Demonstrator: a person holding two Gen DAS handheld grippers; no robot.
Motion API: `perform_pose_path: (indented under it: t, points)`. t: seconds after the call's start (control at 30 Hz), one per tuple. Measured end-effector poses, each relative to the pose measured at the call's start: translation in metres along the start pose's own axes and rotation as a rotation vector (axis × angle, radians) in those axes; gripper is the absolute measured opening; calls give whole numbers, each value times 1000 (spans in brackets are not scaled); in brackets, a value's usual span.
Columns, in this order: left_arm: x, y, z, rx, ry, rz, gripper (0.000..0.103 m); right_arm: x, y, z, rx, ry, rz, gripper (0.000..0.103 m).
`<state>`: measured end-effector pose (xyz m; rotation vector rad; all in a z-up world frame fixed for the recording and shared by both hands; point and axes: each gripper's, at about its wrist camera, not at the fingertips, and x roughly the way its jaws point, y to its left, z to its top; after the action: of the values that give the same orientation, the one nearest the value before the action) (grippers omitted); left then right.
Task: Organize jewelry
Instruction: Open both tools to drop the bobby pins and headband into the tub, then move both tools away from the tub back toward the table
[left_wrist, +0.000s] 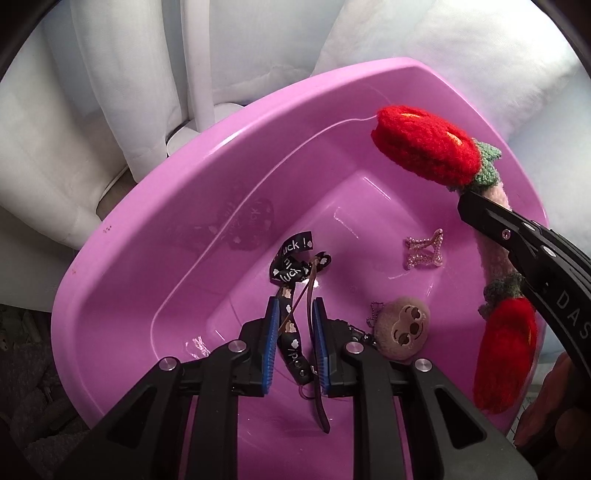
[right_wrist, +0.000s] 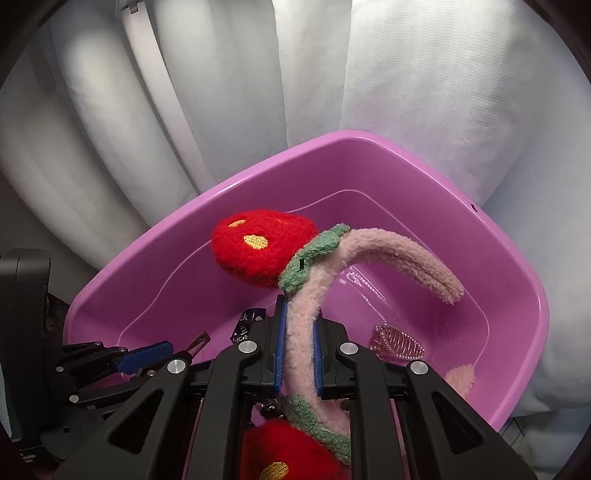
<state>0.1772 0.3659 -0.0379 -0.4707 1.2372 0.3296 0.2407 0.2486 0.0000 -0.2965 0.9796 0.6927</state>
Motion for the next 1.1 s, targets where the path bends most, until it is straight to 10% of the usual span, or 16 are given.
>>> perform_pose_path:
  t: [0.57,0.67,0.83,1.1]
  points:
    - [6,-7,1,32,9,27,23,8,-4,1,35,27,-3,22]
    - [2,-9,1,49,1,41,51,1,-3,4,41,1,-28,58]
    - [-13,-20,-3,96,-70,78,91,-13,-4,7,49,-35,-43,61]
    - [-15,-18,-6,97,-75,57,92,-21,-5,3,71,-47,-46,61]
